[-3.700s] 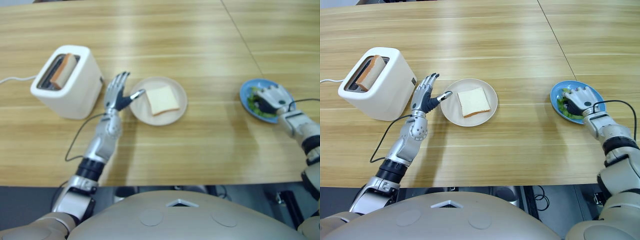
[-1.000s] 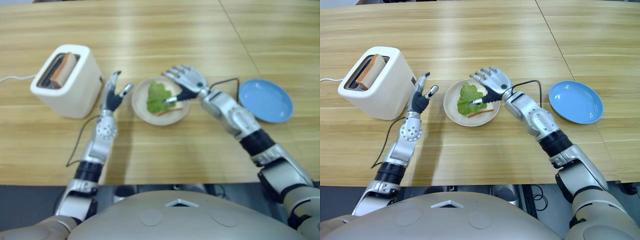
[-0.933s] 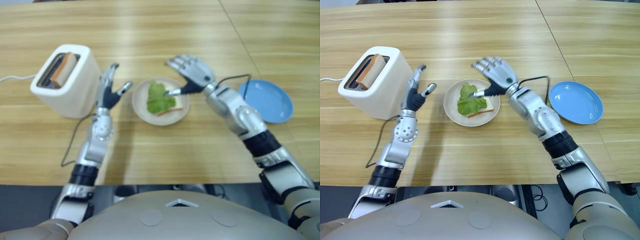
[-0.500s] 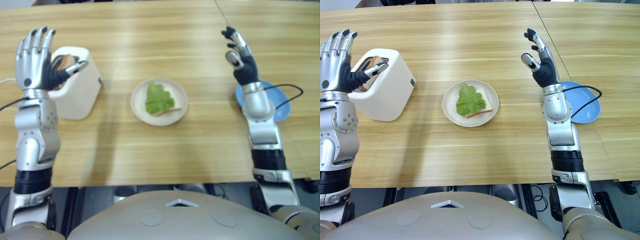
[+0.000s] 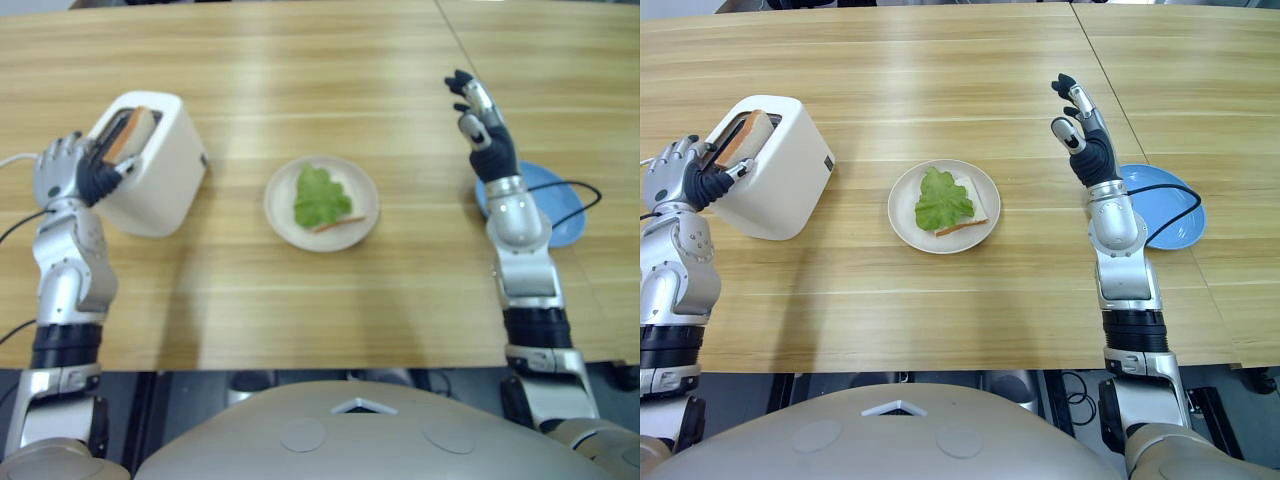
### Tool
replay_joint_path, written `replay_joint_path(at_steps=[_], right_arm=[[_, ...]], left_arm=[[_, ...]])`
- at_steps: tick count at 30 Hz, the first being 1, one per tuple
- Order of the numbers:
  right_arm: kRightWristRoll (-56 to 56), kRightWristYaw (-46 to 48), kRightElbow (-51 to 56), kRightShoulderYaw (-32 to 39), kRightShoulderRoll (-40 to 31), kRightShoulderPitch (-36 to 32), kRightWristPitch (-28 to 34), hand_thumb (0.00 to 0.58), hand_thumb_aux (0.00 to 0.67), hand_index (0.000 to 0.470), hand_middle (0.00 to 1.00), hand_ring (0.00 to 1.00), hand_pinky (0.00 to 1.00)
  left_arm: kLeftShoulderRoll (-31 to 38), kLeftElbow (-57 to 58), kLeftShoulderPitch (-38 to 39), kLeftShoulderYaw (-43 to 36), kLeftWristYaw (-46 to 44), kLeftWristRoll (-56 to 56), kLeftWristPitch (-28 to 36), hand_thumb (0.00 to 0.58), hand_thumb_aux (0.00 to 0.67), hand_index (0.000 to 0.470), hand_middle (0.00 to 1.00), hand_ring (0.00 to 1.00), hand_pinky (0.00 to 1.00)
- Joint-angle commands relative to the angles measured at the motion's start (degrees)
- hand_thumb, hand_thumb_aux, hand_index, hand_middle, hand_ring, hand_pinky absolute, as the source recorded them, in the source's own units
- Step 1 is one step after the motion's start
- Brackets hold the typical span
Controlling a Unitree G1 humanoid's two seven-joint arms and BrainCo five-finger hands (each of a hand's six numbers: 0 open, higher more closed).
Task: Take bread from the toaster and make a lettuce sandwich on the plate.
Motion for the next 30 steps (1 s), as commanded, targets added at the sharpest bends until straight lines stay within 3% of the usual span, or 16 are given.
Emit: replay_joint_path(at_steps=[1,2,3,11,16,19,22,27,30], right_arm=[[-0.79,-0.25,0.21,-1.04,-0.55,0.55,0.16,0.0,0.0,0.0,0.1,0.1,0.1],[-1.34,-0.46,0.25,-0.95,-0.71,0.62,0.14,0.0,0.0,0.0,0.1,0.1,0.1],[-1.56,-0.55,0.3,-0.92,-0.77,0.7,0.1,0.0,0.0,0.0,0.1,0.1,0.1],[-2.64,-0.92,0.77,-0.83,-0.89,0.95,0.22,0.0,0.0,0.0,0.09,0.09,0.09],[-2.67,-1.03,1.06,-0.95,-0.73,1.09,0.09,0.0,0.0,0.0,0.09,0.09,0.09],[-2.7,-1.2,1.35,-0.73,-0.44,1.25,-0.05,0.0,0.0,0.0,0.09,0.09,0.09],[-2.66,-1.34,1.81,-0.48,-0.09,1.28,-0.26,0.0,0.0,0.0,0.09,0.09,0.09],[-2.6,-1.36,2.36,-0.12,0.37,0.83,-0.36,0.0,0.0,0.0,0.08,0.08,0.08],[-2.67,-1.51,2.9,-0.06,0.52,0.79,-0.66,0.0,0.0,0.0,0.09,0.09,0.09]], left_arm=[[0.01,0.26,0.31,-0.25,1.11,-1.43,-0.02,0.58,0.67,0.46,0.88,0.88,0.88],[0.08,-0.29,0.27,-0.14,1.94,-1.47,-0.32,0.58,0.67,0.46,0.88,0.88,0.88],[0.09,-0.91,0.23,-0.06,2.64,-1.7,-0.84,0.58,0.67,0.46,1.0,1.0,1.0],[-1.91,-14.26,0.54,4.0,13.96,-4.5,-8.69,0.58,0.67,0.46,1.0,1.0,1.0],[-6.74,-25.73,-0.53,8.64,17.39,-13.87,-16.12,0.58,0.67,0.46,1.0,1.0,1.0],[-11.42,-27.17,-2.91,7.09,13.15,-25.23,-17.97,0.58,0.67,0.46,1.0,1.0,1.0],[-16.4,-22.13,-4.74,0.25,5.27,-34.45,-18.22,0.58,0.67,0.46,1.0,1.0,1.0],[-23.2,-9.32,-5.68,-9.45,-9.56,-47.75,-16.08,0.58,0.67,0.46,1.0,1.0,1.0],[-26.16,3.95,-7.55,-13.76,-14.55,-49.26,-18.62,0.58,0.67,0.46,1.0,1.0,1.0]])
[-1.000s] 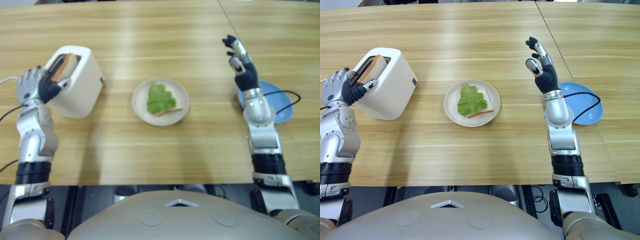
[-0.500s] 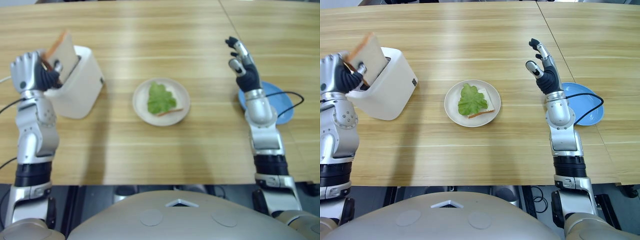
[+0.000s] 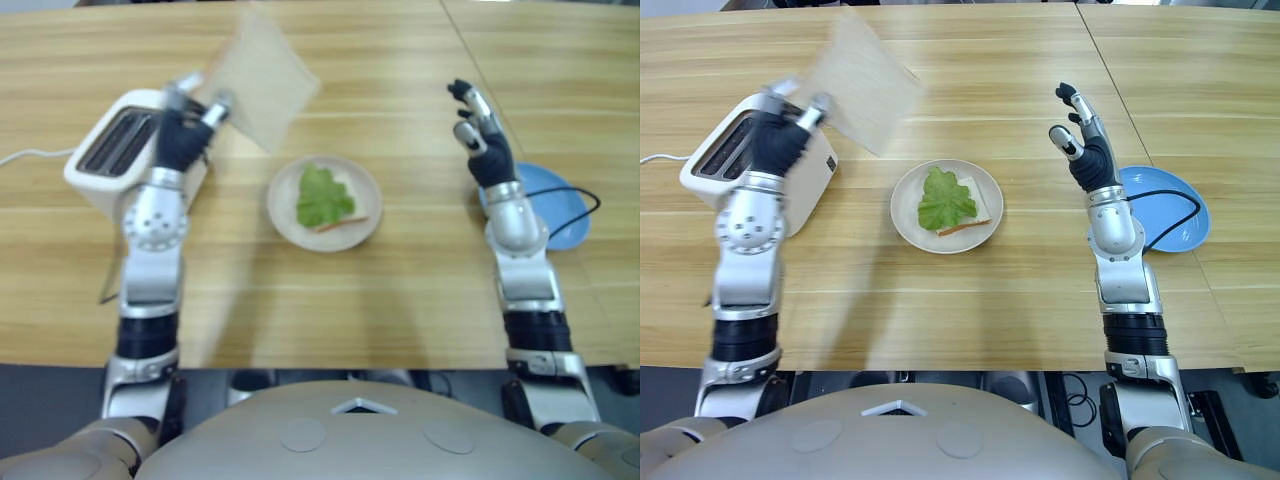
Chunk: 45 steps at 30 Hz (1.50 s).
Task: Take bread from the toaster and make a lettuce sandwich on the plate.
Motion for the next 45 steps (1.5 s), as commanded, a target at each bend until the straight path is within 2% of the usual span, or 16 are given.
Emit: replay_joint_path(at_steps=[1,6,13,19,26,34,41,45], right_arm=[[-0.28,-0.15,1.37,0.06,0.3,-0.2,-0.26,0.0,0.0,0.0,0.09,0.09,0.09],[-0.71,-0.31,2.21,0.53,0.39,0.02,-0.74,0.0,0.0,0.0,0.09,0.09,0.09],[-1.99,-0.67,2.53,0.84,0.29,0.12,-0.93,0.0,0.0,0.0,0.09,0.09,0.09],[-3.22,-0.54,2.57,1.4,0.16,-0.06,-1.15,0.0,0.0,0.0,0.09,0.09,0.09],[-7.06,-0.32,2.47,3.51,-0.72,-0.14,-1.75,0.0,0.0,0.0,0.09,0.09,0.09],[-22.03,0.58,6.54,17.28,-2.94,-1.5,-6.41,0.0,0.0,0.0,0.09,0.09,0.09],[-40.52,-2.63,15.87,31.19,-4.69,-6.49,-6.31,0.0,0.0,0.0,0.08,0.08,0.08],[-46.78,-3.07,20.06,36.34,-4.97,-8.48,-4.88,0.0,0.0,0.0,0.07,0.07,0.07]], left_arm=[[-2.84,15.29,-2.28,-3.83,-6.67,-3.82,-1.86,0.58,0.67,0.46,1.0,1.0,1.0],[-3.69,31.81,-8.83,-4.47,-9.55,-3.98,-5.59,0.58,0.67,0.46,1.0,1.0,1.0],[-1.81,47.15,-16.33,-3.07,-10.17,-3.11,-9.27,0.58,0.67,0.46,1.0,1.0,1.0],[-0.85,56.04,-20.08,-3.63,-10.02,-1.44,-11.07,0.58,0.67,0.46,1.0,1.0,1.0],[-1.72,62.05,-21.03,-6.93,-13.33,1.63,-10.16,0.58,0.67,0.46,1.0,1.0,1.0],[-3.34,65.82,-21.69,-9.95,-13.78,5.7,-10.56,0.58,0.67,0.46,1.0,1.0,1.0],[-2.88,68.19,-23.18,-10.76,-11.23,8.29,-9.84,0.58,0.67,0.46,1.0,1.0,1.0],[-2.69,68.16,-23.31,-11.12,-10.91,9.1,-9.58,0.58,0.67,0.46,1.0,1.0,1.0]])
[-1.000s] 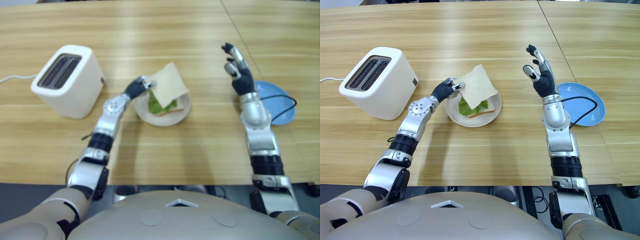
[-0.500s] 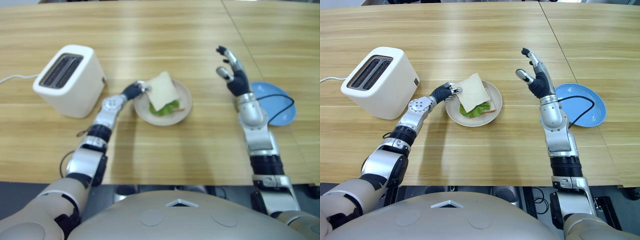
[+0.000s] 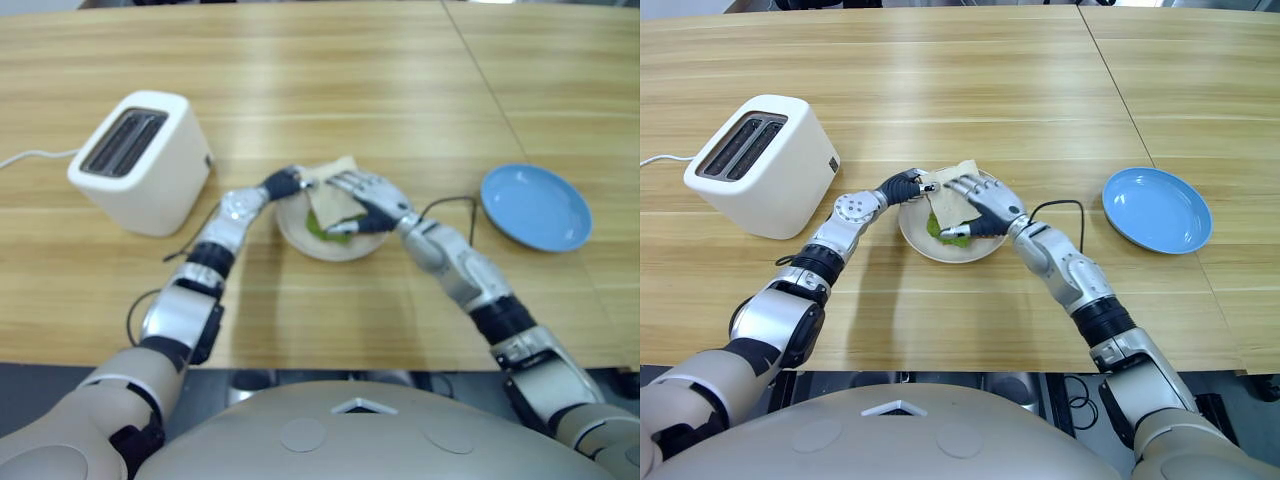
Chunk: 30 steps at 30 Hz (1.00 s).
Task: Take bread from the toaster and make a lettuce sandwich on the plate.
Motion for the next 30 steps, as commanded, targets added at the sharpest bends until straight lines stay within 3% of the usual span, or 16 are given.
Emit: replay_joint_path(at_steps=[1,9,10,11,12,13,14,15,20,27,28,29,30], right_arm=[[-6.14,1.54,4.57,5.52,-0.74,-1.15,1.27,0.0,0.0,0.0,0.07,0.07,0.07],[-8.79,13.01,8.73,13.12,-0.94,0.81,3.27,0.0,0.0,0.0,0.07,0.07,0.07],[-8.56,14.16,8.25,13.29,-1.05,1.33,3.68,0.0,0.0,0.0,0.08,0.08,0.08],[-8.41,14.81,7.88,13.35,-1.1,1.64,3.94,0.0,0.0,0.0,0.08,0.08,0.08],[-8.3,15.25,7.48,13.3,-1.16,1.91,4.21,0.0,0.0,0.0,0.09,0.09,0.09],[-8.25,15.54,7.15,13.25,-1.2,2.08,4.43,0.0,0.0,0.0,0.09,0.09,0.09],[-8.22,15.78,6.92,13.19,-1.22,2.19,4.63,0.0,0.0,0.0,0.09,0.09,0.09],[-8.21,15.96,6.72,13.14,-1.22,2.26,4.79,0.0,0.0,0.0,0.09,0.09,0.09],[-8.09,14.74,6.78,12.28,-1.23,1.93,5.31,0.0,0.0,0.0,0.08,0.08,0.08],[-4.85,5.4,2.6,7.09,-1.52,1.35,3.66,0.0,0.0,0.0,0.02,0.02,0.02],[-4.09,2.34,1.15,5.59,-1.72,1.35,2.9,0.14,0.087,0.06,0.04,0.04,0.04],[-2.93,-0.96,-0.86,3.8,-1.91,1.47,1.68,0.454,0.357,0.245,0.14,0.14,0.14],[-1.13,-4.56,-3.51,1.56,-1.99,1.83,-0.07,0.547,0.51,0.35,0.47,0.47,0.47]], left_arm=[[0.19,4.08,2.01,-1.87,0.14,2.28,2.86,0.58,0.67,0.46,1.0,1.0,1.0],[0.57,2.15,2.71,-2.02,1.88,3.63,2.6,0.58,0.67,0.46,1.0,1.0,1.0],[1.09,0.92,2.49,-2.06,4.76,4.81,2.5,0.547,0.51,0.35,1.0,1.0,1.0],[1.46,0.07,2.33,-2.1,6.84,5.66,2.45,0.547,0.51,0.35,1.0,1.0,1.0],[2.71,-2.03,1.88,-2.05,12.75,8.07,2.56,0.0,0.0,0.0,0.57,0.57,0.57],[3.56,-3.5,1.6,-2.04,16.86,9.75,2.7,0.0,0.0,0.0,0.57,0.57,0.57],[4.65,-5.68,1.52,-1.98,21.41,11.88,3.13,0.0,0.0,0.0,0.2,0.2,0.2],[5.61,-8.62,1.83,-1.26,25.45,13.24,3.08,0.0,0.0,0.0,0.0,0.0,0.0],[10.09,-29.98,7.48,0.68,36.62,21.15,6.81,0.0,0.0,0.0,0.0,0.0,0.0],[10.71,-45.76,16.2,1.41,28.87,17.68,8.33,0.0,0.0,0.0,0.0,0.0,0.0],[10.63,-47.56,17.54,1.71,27.07,15.87,7.77,0.58,0.67,0.46,0.85,0.85,0.85],[10.79,-49.34,18.78,1.84,25.54,14.86,7.55,0.58,0.67,0.46,1.0,1.0,1.0],[10.85,-50.99,19.98,2.05,23.74,13.31,7.38,0.58,0.67,0.46,1.0,1.0,1.0]])
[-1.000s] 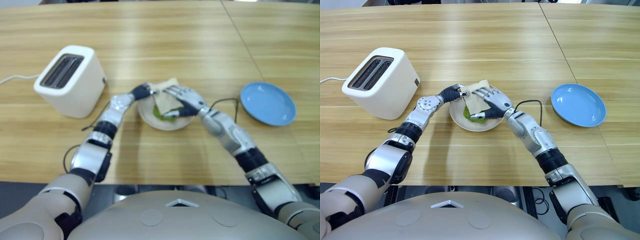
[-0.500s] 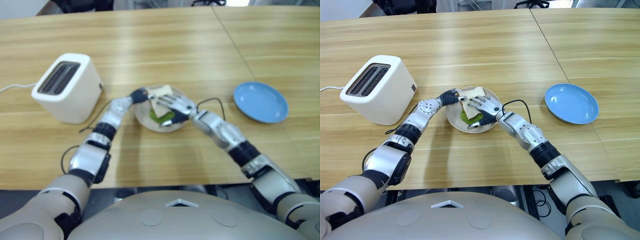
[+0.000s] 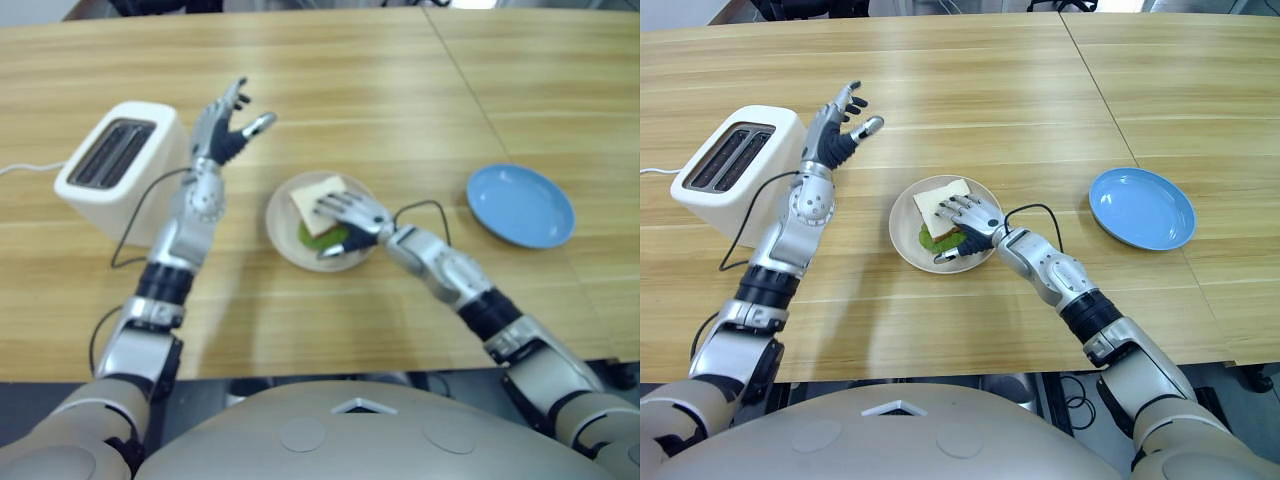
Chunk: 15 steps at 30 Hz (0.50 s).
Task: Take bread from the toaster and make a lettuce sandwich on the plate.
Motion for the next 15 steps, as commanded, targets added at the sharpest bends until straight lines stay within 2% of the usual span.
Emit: replay_joint_path(at_steps=[1,2,5,11,15], right_arm=[[5.78,-10.85,-6.15,-6.45,-1.23,2.73,-5.43,0.58,0.67,0.46,0.87,0.87,0.87],[8.72,-12.66,-9.67,-9.32,-1.25,3.69,-6.79,0.58,0.67,0.46,1.0,1.0,1.0],[17.45,-12.63,-16.19,-16.74,-1.86,6.41,-8.46,0.58,0.67,0.46,1.0,1.0,1.0],[26.63,-7.27,-24.9,-26.72,-5.22,14.73,-7.52,0.58,0.67,0.46,1.0,1.0,1.0],[29.06,2.9,-27.51,-27.81,-9.44,22.4,-3.1,0.58,0.67,0.46,1.0,1.0,1.0]], left_arm=[[0.22,-7.38,4.42,0.87,-7.61,-6.47,-0.59,0.58,0.67,0.46,1.0,1.0,1.0],[0.42,-9.4,5.67,1.12,-9.54,-8.08,-0.48,0.58,0.67,0.46,1.0,1.0,1.0],[2.5,-15.8,10.02,0.7,-17.32,-12.05,1.63,0.58,0.67,0.46,1.0,1.0,1.0],[11.32,-27.48,19.71,2.85,-32.07,-18.37,10.71,0.58,0.67,0.46,1.0,1.0,1.0],[18.03,-34.55,27.16,2.88,-40.24,-20.88,17.8,0.58,0.67,0.46,1.0,1.0,1.0]])
